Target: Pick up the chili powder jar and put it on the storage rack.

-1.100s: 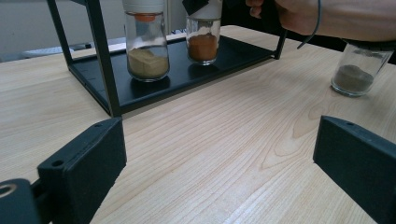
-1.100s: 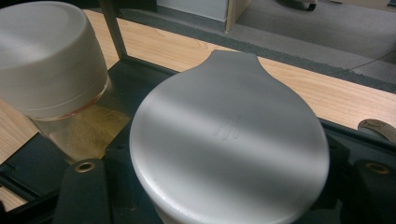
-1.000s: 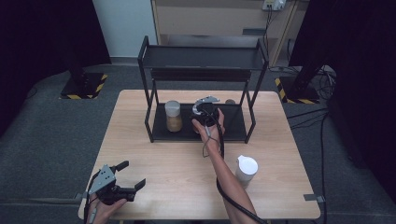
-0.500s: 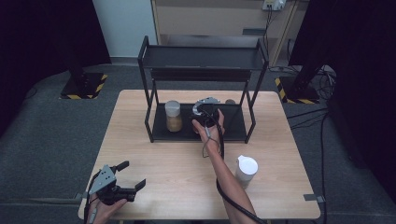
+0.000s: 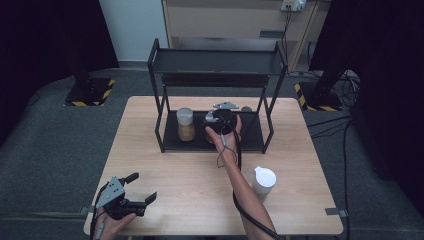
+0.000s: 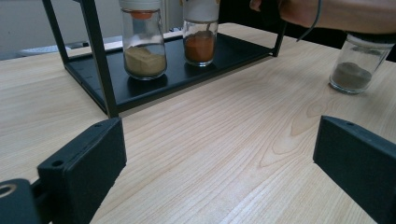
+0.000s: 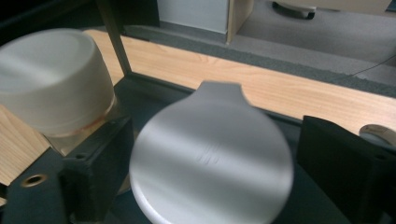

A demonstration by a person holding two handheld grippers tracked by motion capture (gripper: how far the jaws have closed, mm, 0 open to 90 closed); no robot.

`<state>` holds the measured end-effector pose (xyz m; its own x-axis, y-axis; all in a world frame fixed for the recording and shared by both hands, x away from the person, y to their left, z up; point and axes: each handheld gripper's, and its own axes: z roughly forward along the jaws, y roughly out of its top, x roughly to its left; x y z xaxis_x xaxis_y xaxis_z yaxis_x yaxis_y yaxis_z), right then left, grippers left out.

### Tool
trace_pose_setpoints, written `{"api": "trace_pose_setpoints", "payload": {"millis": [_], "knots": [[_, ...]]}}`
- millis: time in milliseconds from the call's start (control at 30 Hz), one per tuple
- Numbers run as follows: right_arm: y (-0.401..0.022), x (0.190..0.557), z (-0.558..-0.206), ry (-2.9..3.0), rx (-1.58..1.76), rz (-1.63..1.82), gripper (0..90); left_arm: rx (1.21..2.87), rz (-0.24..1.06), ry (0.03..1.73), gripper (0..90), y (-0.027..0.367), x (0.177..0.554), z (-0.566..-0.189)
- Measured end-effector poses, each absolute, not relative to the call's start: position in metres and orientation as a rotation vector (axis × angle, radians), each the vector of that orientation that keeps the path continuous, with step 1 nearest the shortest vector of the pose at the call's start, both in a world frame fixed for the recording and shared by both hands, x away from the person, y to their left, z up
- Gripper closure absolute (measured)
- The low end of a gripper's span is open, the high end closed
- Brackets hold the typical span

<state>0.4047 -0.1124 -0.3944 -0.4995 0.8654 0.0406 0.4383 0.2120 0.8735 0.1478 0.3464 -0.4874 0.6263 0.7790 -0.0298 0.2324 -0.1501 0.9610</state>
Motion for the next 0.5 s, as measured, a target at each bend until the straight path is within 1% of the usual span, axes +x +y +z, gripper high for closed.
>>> {"api": "trace_pose_setpoints", "payload": {"millis": [333,500], "knots": [[-0.117,0.396,-0.372,2.086,1.154,1.251,5.3,1.698,0.585,0.837,1.6,0.347,0.148,-0.487],[-0.126,0.391,-0.356,2.098,1.158,1.308,4.6,1.696,0.583,0.84,1.6,0.347,0.148,-0.488]]}}
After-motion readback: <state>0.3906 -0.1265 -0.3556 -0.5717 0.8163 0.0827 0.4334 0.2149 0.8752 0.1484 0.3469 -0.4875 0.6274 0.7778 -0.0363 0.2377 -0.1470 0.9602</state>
